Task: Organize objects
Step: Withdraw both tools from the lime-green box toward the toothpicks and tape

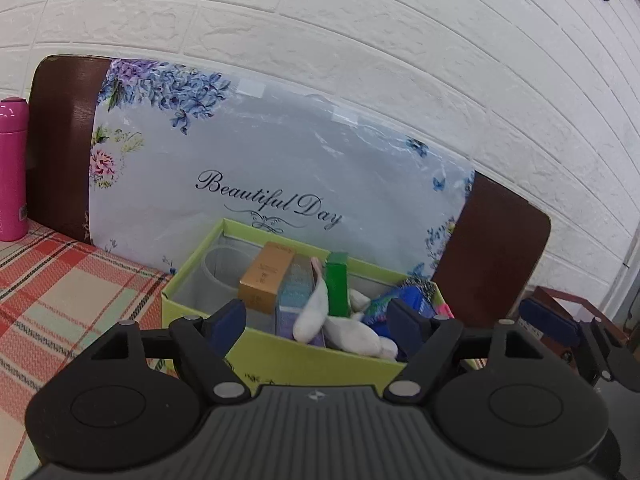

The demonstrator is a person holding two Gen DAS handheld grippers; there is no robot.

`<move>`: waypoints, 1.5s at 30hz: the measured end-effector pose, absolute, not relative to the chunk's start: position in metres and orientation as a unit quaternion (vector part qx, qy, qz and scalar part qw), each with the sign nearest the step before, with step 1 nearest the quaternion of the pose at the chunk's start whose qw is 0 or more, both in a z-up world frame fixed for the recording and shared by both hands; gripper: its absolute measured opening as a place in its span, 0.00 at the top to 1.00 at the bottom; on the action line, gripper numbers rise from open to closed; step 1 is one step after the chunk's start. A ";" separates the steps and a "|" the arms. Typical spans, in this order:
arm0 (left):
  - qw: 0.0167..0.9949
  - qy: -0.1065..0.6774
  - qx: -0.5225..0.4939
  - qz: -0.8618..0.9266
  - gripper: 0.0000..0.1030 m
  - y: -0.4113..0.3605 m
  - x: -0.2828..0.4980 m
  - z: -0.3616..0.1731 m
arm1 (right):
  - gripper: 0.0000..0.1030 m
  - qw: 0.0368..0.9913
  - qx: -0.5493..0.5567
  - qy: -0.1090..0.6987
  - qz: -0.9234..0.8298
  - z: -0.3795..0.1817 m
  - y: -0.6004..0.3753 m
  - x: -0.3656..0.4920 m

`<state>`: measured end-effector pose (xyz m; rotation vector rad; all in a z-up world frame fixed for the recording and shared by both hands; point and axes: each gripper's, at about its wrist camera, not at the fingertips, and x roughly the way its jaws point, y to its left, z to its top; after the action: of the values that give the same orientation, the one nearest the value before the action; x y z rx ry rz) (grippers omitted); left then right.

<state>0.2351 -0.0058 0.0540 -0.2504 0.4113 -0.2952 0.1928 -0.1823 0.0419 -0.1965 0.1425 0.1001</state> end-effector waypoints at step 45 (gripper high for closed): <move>0.927 0.341 -0.058 -0.145 0.19 -0.101 0.143 -0.015 | 0.00 0.983 0.005 0.152 -0.101 -0.025 -0.310 0.108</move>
<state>0.1433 -0.1008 -0.0147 -0.1186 0.6994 -0.2979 0.1078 -0.3098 -0.0254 0.0099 0.3063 -0.2041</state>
